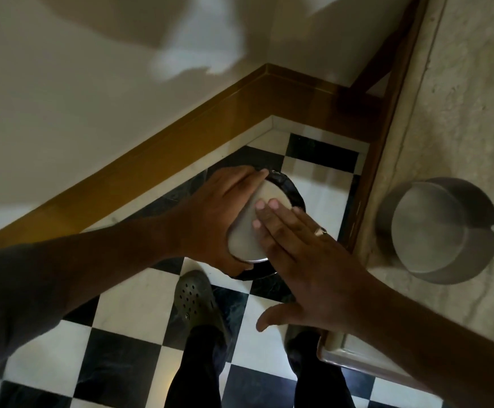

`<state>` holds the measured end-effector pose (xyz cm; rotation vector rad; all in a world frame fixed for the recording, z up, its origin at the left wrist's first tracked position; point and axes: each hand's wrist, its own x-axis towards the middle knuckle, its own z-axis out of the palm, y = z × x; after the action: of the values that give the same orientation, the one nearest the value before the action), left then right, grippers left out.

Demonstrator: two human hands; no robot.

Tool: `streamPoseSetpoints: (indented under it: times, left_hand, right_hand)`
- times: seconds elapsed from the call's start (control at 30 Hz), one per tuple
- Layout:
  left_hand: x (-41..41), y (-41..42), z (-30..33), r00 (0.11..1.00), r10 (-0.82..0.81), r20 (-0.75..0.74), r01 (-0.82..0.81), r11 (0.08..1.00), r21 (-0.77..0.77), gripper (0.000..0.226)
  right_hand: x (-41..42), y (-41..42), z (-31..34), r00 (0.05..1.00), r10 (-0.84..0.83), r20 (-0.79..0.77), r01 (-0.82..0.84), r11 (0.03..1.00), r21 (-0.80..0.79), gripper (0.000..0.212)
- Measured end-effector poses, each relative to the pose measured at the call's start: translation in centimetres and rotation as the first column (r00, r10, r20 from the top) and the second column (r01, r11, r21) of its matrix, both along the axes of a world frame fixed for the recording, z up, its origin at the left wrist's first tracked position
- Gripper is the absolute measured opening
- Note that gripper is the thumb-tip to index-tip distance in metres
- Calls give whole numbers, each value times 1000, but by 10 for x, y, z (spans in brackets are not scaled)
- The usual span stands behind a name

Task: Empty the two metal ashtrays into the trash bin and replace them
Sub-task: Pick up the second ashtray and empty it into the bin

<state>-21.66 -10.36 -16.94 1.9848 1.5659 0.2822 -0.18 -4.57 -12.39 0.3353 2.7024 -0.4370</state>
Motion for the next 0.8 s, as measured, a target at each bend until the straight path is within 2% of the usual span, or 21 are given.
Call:
streamPoseSetpoints:
  times: [0.07,0.13,0.2,0.23,0.27,0.3,0.33,0.37,0.4,0.47,0.53,0.67,0.73,0.8]
  left_hand:
    - [-3,-3,-3,1000,6,7,-6,1000,-20,128]
    - [-6,-6,-5,1000,18,10,-18,1000,-11,131]
    - [-7,-7,-6,1000,16,14,-16,1000,8,133]
    - [-6,-6,-7,1000,14,19,-14,1000,15,133]
    - [-5,-5,-9,1000,17,22,-18,1000,21,131]
    - [-3,-5,-12,1000,14,16,-14,999,30,129]
    - [-2,-6,-14,1000,-6,-6,6,1000,27,127]
    - [0,-8,-15,999,-26,-33,26,1000,2,127]
    - [2,-10,-16,998,-36,-49,34,999,-28,127]
    - [5,-18,-17,999,-6,-41,3,998,-68,126]
    - [5,-20,-19,999,31,12,-30,997,-71,125]
    - [9,-13,-18,997,72,31,-72,997,-4,130]
    - [10,-9,-21,994,86,71,-89,996,29,128]
    - [10,-9,-20,972,166,167,-169,986,3,125]
  right_hand:
    - [0,1,6,962,-113,-247,123,992,23,120]
    - [1,1,18,833,-208,-513,256,966,24,120]
    - [3,-2,25,738,-234,-633,349,935,61,118]
    - [4,-3,24,749,-225,-623,355,931,90,115]
    - [2,-5,19,822,-200,-533,294,951,96,112]
    - [1,-7,12,937,-136,-321,166,984,69,113]
    - [0,-12,0,996,-36,-85,36,999,-4,115]
    - [2,-18,-10,996,29,81,-22,996,-86,116]
    - [2,-23,-18,988,47,144,-30,993,-118,117]
    - [-1,-31,-28,999,11,53,-6,996,-92,116]
    - [0,-34,-32,994,-100,-50,99,995,-26,111]
    - [1,-31,-36,961,-265,-84,274,955,118,80]
    - [-4,-27,-38,939,-320,-125,333,937,104,62]
    - [-8,-21,-41,904,-371,-212,380,925,2,53]
